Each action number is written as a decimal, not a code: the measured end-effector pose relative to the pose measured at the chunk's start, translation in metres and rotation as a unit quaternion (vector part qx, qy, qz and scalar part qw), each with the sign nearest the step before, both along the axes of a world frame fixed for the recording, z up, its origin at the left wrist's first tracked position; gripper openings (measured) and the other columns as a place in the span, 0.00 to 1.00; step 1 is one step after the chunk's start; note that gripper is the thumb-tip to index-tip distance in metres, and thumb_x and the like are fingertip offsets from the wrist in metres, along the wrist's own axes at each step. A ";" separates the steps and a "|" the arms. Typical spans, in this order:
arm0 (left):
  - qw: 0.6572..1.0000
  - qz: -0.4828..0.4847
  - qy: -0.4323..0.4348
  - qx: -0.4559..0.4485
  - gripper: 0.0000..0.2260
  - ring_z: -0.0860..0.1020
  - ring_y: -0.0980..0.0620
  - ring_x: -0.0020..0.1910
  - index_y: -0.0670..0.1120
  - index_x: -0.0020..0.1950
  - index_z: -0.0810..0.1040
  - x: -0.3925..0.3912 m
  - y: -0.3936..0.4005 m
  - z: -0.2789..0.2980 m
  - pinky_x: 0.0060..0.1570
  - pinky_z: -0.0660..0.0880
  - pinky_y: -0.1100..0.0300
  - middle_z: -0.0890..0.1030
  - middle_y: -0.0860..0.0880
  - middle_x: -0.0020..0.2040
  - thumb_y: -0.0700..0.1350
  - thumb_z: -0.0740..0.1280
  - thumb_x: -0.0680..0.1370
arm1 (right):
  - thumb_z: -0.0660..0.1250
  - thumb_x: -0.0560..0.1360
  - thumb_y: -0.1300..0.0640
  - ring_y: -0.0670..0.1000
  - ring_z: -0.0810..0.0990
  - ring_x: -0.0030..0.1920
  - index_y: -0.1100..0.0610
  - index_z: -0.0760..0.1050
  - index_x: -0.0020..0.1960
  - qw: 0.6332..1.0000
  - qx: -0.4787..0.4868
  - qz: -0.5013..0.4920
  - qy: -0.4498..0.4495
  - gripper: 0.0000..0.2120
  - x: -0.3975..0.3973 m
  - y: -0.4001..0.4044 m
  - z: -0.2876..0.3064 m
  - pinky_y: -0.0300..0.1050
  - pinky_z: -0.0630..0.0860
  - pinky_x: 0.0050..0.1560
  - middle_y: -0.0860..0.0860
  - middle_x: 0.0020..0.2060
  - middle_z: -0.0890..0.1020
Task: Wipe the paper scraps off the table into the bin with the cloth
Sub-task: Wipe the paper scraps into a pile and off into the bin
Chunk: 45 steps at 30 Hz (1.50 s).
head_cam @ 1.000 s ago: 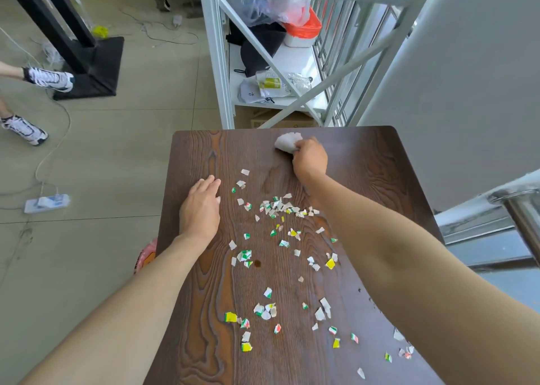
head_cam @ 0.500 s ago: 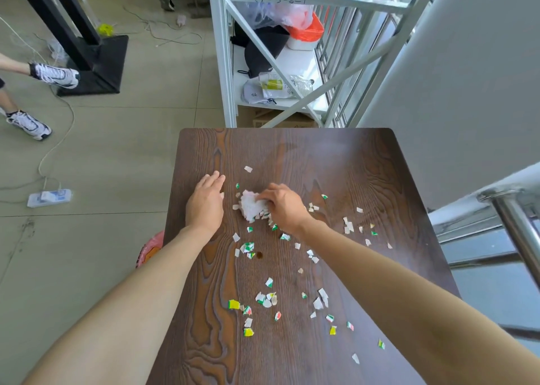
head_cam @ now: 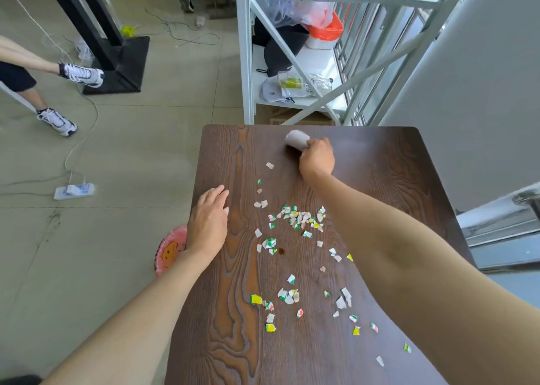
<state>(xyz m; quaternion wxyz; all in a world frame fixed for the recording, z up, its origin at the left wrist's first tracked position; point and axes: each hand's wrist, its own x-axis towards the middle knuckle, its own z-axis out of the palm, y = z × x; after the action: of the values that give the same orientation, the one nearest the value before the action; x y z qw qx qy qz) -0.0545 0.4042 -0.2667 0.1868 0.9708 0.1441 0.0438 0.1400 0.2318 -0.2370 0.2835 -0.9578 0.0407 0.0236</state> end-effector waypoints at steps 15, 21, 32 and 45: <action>0.999 -0.006 0.011 -0.051 0.20 0.61 0.50 0.74 0.44 0.73 0.66 -0.002 0.006 0.004 0.73 0.57 0.57 0.66 0.49 0.74 0.39 0.60 0.80 | 0.58 0.75 0.67 0.55 0.73 0.45 0.52 0.83 0.53 0.920 -0.051 0.386 -0.040 0.18 -0.093 0.014 -0.010 0.45 0.69 0.44 0.52 0.49 0.80; 0.997 -0.013 0.039 -0.063 0.21 0.59 0.49 0.75 0.43 0.74 0.65 -0.002 0.005 0.012 0.74 0.57 0.56 0.63 0.48 0.76 0.39 0.59 0.80 | 0.58 0.71 0.66 0.56 0.73 0.43 0.50 0.83 0.47 0.881 -0.092 0.463 -0.028 0.19 -0.126 -0.015 0.004 0.53 0.73 0.45 0.52 0.46 0.80; 0.996 -0.069 0.031 -0.035 0.21 0.59 0.49 0.75 0.41 0.73 0.66 -0.014 -0.022 0.003 0.73 0.60 0.54 0.62 0.47 0.76 0.34 0.56 0.80 | 0.59 0.73 0.62 0.59 0.72 0.59 0.52 0.80 0.58 0.990 -0.123 0.002 -0.063 0.18 -0.061 -0.146 0.027 0.54 0.68 0.56 0.55 0.56 0.77; 0.998 -0.052 0.031 -0.002 0.20 0.61 0.49 0.75 0.42 0.73 0.66 -0.010 -0.029 0.005 0.72 0.61 0.54 0.64 0.47 0.75 0.34 0.56 0.80 | 0.58 0.74 0.67 0.61 0.75 0.54 0.53 0.76 0.64 0.998 -0.065 -0.013 -0.007 0.22 -0.107 -0.099 -0.014 0.51 0.73 0.51 0.57 0.55 0.76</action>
<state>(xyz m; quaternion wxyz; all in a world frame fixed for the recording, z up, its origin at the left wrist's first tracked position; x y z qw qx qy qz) -0.0647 0.3753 -0.2614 0.1862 0.9775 0.0993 0.0037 0.0325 0.1329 -0.2507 0.2211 -0.9738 0.0521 0.0101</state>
